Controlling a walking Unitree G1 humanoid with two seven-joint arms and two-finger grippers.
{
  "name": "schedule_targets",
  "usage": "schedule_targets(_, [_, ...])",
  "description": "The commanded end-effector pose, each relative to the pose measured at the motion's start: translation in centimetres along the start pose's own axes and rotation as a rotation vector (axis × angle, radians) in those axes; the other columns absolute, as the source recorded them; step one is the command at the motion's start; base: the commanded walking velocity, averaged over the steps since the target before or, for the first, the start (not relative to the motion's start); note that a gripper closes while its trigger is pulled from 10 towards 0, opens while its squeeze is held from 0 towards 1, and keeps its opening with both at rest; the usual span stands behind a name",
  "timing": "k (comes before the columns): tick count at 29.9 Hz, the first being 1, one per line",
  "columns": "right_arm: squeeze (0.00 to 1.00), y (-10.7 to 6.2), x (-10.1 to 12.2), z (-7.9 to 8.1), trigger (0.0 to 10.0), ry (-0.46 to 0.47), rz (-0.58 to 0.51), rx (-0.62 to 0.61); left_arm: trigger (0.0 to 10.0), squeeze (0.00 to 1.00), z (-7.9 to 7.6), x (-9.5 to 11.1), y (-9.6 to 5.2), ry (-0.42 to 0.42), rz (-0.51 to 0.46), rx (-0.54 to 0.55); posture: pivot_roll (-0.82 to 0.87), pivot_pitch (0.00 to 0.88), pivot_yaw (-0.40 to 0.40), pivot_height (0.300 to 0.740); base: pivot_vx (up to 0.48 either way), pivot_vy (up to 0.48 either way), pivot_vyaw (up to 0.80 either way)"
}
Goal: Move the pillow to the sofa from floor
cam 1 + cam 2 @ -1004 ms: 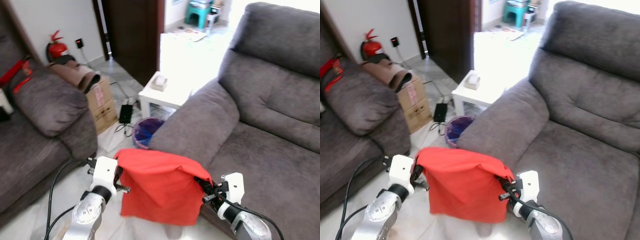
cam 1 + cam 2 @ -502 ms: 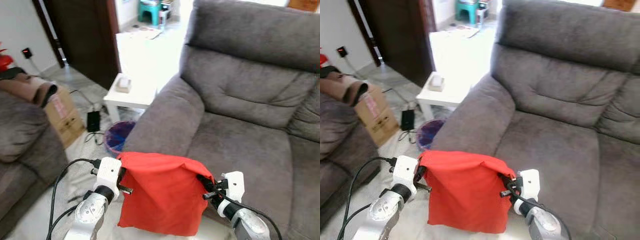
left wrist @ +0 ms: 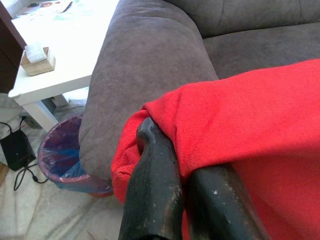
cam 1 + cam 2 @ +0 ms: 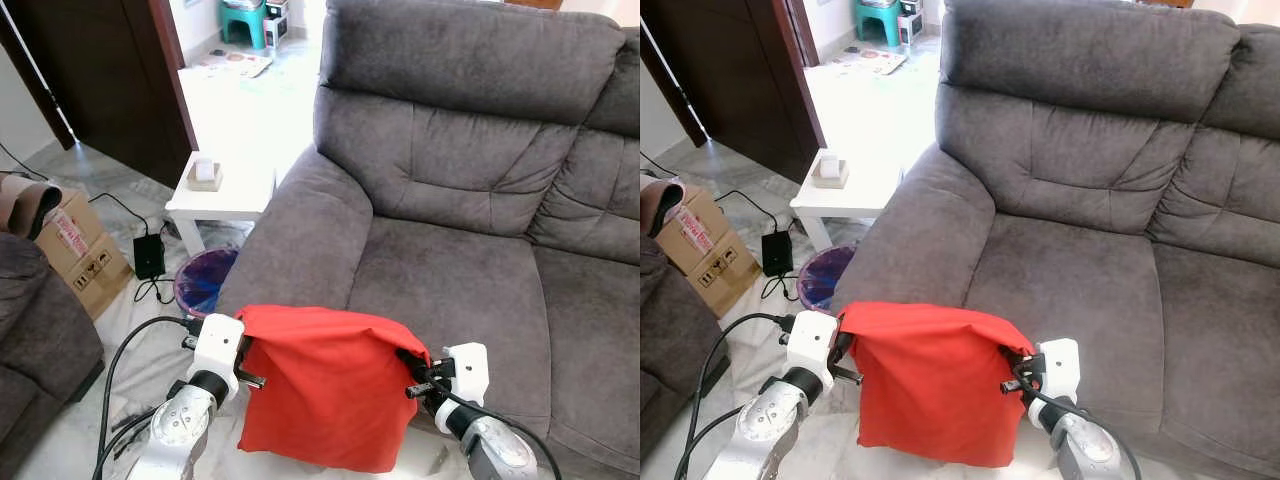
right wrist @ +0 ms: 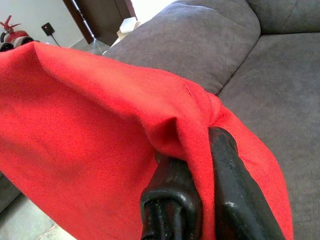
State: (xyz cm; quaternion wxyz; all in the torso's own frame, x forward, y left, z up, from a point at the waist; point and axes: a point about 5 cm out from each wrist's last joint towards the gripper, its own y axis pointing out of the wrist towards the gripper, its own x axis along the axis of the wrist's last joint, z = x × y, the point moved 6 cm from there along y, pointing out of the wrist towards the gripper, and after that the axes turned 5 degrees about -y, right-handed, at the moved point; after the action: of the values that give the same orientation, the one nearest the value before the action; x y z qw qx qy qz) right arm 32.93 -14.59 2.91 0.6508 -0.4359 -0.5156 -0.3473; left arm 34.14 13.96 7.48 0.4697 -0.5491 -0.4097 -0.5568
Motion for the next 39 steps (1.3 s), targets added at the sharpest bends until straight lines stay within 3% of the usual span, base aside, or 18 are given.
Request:
schedule_targets(1, [0.0, 0.3, 1.7, -0.4, 10.0, -0.015, -0.069, -0.012, 10.0, 0.0, 0.1, 2.1, 0.2, 0.004, -0.079, 0.0, 0.07, 0.143, 0.017, 0.74, 0.0, -0.371, -0.76])
schedule_targets(14, [0.0, 0.4, 1.7, -0.1, 10.0, -0.012, -0.07, 0.0, 10.0, 0.0, -0.1, 2.1, 0.2, 0.008, -0.084, 0.003, 0.08, 0.143, 0.01, 0.74, 0.0, -0.029, -0.76])
schedule_targets(27, [0.0, 0.4, 1.6, 0.1, 10.0, -0.018, -0.077, 0.004, 10.0, 0.0, -0.4, 2.4, 0.4, -0.01, -0.1, 0.0, 0.08, 0.141, 0.007, 0.74, 0.0, -0.325, -0.76])
schedule_targets(39, [0.0, 0.8, 2.5, 0.3, 10.0, -0.02, -0.116, 0.006, 10.0, 0.0, -0.1, 2.4, 0.4, -0.01, -0.103, 0.006, 0.08, 0.135, 0.009, 0.74, 0.0, -0.341, 0.0])
